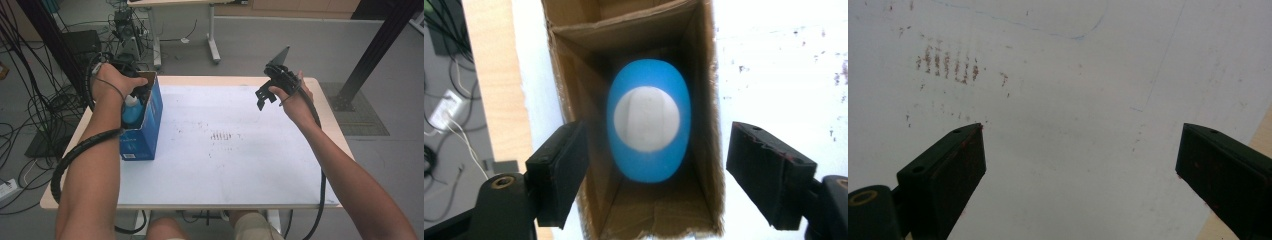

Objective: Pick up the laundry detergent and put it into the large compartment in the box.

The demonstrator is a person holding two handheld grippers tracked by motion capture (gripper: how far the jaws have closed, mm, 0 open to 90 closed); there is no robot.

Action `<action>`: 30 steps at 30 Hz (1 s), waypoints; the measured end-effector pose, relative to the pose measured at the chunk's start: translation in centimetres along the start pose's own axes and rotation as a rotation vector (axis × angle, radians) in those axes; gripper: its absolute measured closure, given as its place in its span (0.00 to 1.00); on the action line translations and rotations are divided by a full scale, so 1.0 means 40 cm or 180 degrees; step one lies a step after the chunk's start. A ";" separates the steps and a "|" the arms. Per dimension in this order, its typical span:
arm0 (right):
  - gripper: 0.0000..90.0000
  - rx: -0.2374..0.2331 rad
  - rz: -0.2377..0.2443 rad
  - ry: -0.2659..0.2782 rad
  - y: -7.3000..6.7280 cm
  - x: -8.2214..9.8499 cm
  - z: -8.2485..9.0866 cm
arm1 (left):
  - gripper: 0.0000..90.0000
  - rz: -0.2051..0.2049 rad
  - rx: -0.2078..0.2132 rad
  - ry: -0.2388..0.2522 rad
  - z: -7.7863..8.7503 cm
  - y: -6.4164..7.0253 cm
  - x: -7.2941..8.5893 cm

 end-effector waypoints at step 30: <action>0.06 -0.0030 -0.0084 -0.0069 0.011 -0.025 -0.007 | 0.14 -0.2857 0.0269 0.0503 0.108 0.325 0.099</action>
Point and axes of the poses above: each handheld gripper's, and its own axes: z roughly backward along the jaws, x roughly out of its underside, y roughly to its right, the point moved 3 cm from there along -z, roughly forward along the jaws, and after that the axes turned 3 degrees about z, right-handed, at the moved point
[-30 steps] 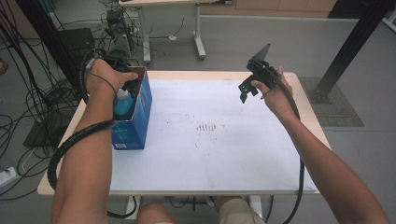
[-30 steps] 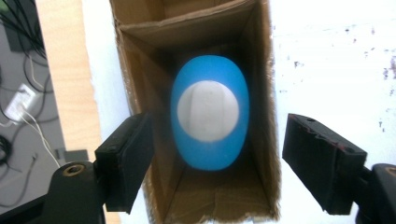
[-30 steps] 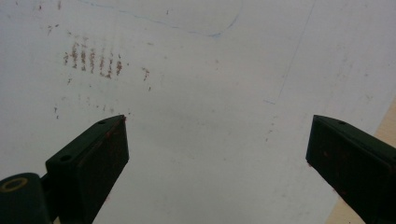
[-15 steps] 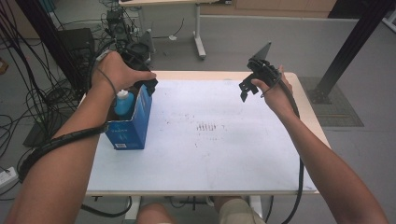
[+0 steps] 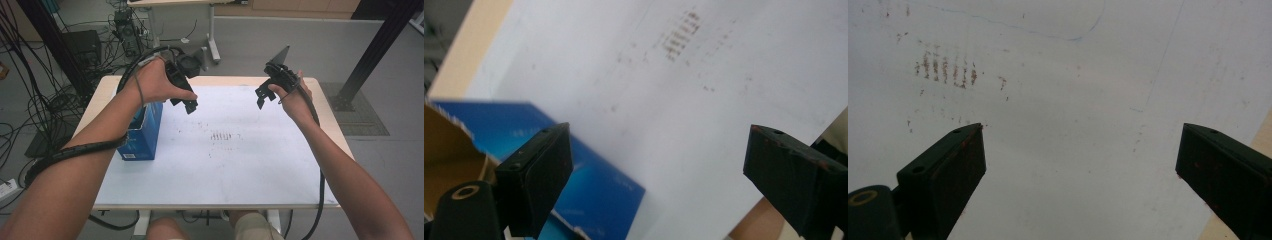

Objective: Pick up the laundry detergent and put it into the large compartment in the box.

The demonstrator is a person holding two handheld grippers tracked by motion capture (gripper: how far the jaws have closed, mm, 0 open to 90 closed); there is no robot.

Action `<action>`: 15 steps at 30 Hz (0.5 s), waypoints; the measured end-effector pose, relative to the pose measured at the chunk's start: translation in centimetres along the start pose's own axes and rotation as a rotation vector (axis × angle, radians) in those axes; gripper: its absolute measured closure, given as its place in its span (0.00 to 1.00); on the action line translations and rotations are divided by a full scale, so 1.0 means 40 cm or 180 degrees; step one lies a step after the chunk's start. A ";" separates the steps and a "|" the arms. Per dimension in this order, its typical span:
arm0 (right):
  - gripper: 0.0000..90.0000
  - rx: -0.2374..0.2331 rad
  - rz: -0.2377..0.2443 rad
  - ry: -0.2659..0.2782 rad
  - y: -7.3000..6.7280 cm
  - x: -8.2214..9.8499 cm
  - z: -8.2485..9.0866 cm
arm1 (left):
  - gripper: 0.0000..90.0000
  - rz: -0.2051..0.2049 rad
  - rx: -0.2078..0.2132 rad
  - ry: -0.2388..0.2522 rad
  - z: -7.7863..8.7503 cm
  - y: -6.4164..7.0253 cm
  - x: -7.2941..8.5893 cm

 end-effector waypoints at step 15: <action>0.06 -0.0036 -0.0018 -0.0058 0.013 -0.019 -0.014 | 0.09 -0.0866 -0.0064 0.0057 -0.005 0.095 -0.110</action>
Point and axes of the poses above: each handheld gripper's, and its own axes: z roughly backward along the jaws, x roughly out of its underside, y roughly to its right, the point moved 3 cm from there along -z, roughly forward along the jaws, and after that the axes turned 3 degrees about z, right-handed, at the moved point
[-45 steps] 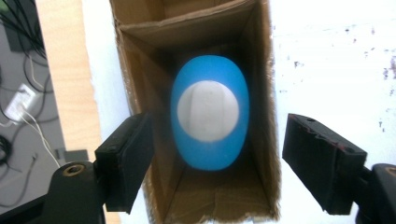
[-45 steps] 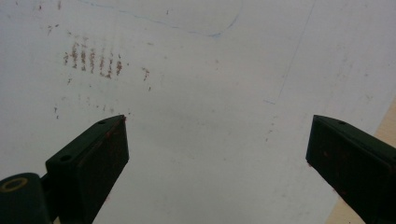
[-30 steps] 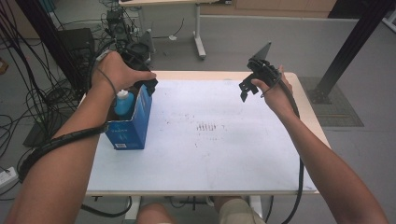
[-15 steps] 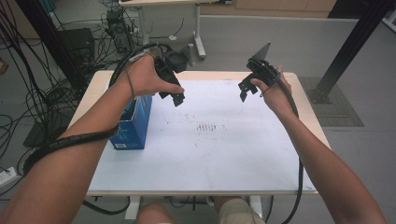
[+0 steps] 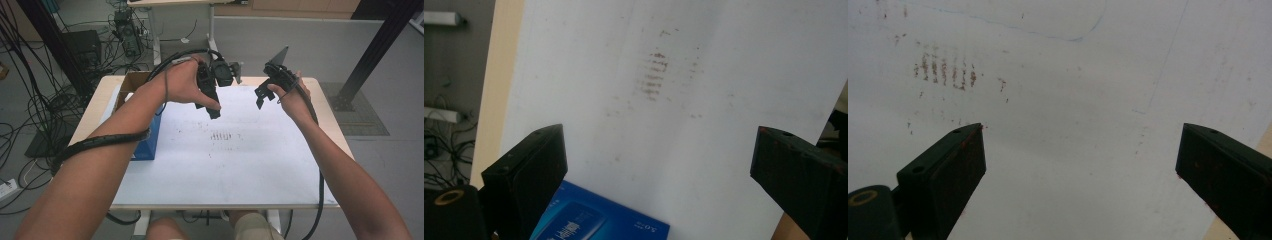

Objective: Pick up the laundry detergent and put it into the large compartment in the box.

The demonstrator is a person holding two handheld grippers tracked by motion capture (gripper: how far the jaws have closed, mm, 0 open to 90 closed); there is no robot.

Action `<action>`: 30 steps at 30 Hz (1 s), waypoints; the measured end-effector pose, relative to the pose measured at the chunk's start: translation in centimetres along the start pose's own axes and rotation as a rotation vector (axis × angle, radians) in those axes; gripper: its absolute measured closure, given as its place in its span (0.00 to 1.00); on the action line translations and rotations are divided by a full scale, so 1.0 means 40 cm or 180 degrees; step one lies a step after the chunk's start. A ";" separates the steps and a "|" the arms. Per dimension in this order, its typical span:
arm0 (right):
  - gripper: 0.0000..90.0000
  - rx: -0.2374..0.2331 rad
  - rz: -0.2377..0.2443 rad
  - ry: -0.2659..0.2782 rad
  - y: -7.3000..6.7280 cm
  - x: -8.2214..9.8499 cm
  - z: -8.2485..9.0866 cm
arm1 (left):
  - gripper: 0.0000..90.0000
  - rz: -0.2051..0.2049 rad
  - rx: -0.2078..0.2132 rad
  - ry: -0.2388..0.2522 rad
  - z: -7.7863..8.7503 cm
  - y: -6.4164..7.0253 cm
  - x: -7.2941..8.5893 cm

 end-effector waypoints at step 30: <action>0.06 0.0022 -0.0009 -0.0007 -0.004 -0.005 -0.003 | 0.11 -0.0145 0.0115 0.0093 0.052 -0.006 -0.041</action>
Point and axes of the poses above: each handheld gripper's, and its own axes: z roughly backward along the jaws, x roughly out of its underside, y roughly to its right, the point moved 3 cm from there along -z, roughly forward along the jaws, and after that the axes turned 3 degrees about z, right-handed, at the moved point
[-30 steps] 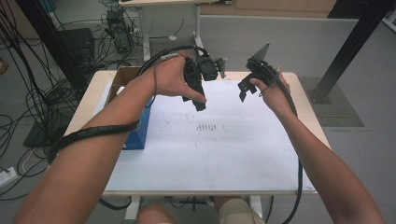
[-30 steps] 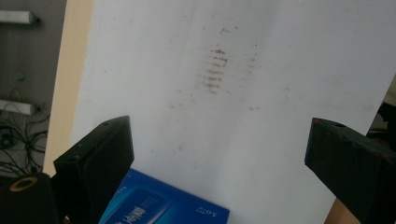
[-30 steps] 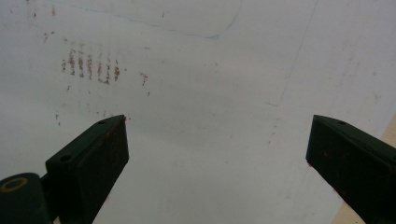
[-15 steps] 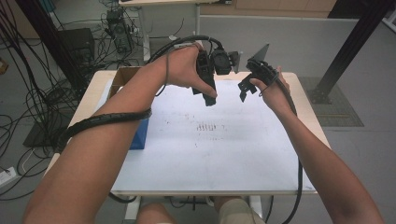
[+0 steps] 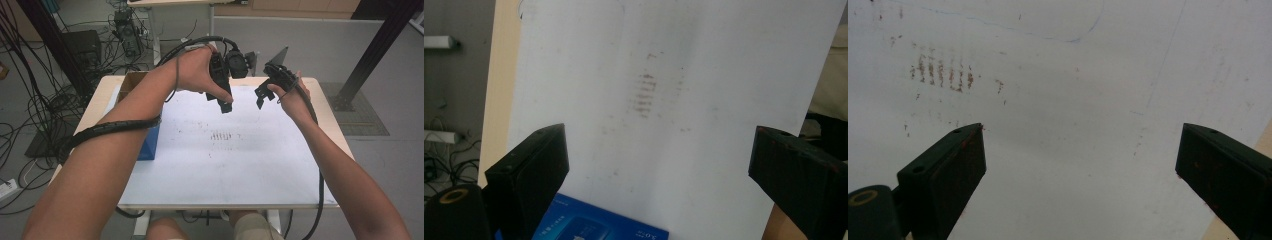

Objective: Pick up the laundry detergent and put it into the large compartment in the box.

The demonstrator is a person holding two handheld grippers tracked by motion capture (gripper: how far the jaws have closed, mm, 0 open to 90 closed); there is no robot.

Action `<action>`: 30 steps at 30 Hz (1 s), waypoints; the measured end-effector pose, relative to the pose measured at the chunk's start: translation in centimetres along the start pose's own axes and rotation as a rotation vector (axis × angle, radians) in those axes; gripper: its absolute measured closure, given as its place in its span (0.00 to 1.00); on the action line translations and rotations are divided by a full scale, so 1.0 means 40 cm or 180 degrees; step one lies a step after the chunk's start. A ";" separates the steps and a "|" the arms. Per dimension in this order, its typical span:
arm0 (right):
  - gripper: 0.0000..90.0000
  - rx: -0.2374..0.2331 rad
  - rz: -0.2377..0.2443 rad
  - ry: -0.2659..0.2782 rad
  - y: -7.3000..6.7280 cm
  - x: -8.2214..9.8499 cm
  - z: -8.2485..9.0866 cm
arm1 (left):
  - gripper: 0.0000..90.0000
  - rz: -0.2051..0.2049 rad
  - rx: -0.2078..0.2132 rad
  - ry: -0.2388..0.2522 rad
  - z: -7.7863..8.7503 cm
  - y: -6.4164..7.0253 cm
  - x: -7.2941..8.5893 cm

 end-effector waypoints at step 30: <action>0.06 0.0008 0.0028 0.0018 -0.006 0.003 0.007 | 0.11 -0.0012 0.0028 0.0011 -0.006 0.003 0.000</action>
Point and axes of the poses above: each handheld gripper's, and its own axes: z roughly backward along the jaws, x roughly out of its underside, y roughly to its right, the point moved 3 cm from there along -z, roughly forward along the jaws, and after that the axes turned 3 degrees about z, right-handed, at the moved point
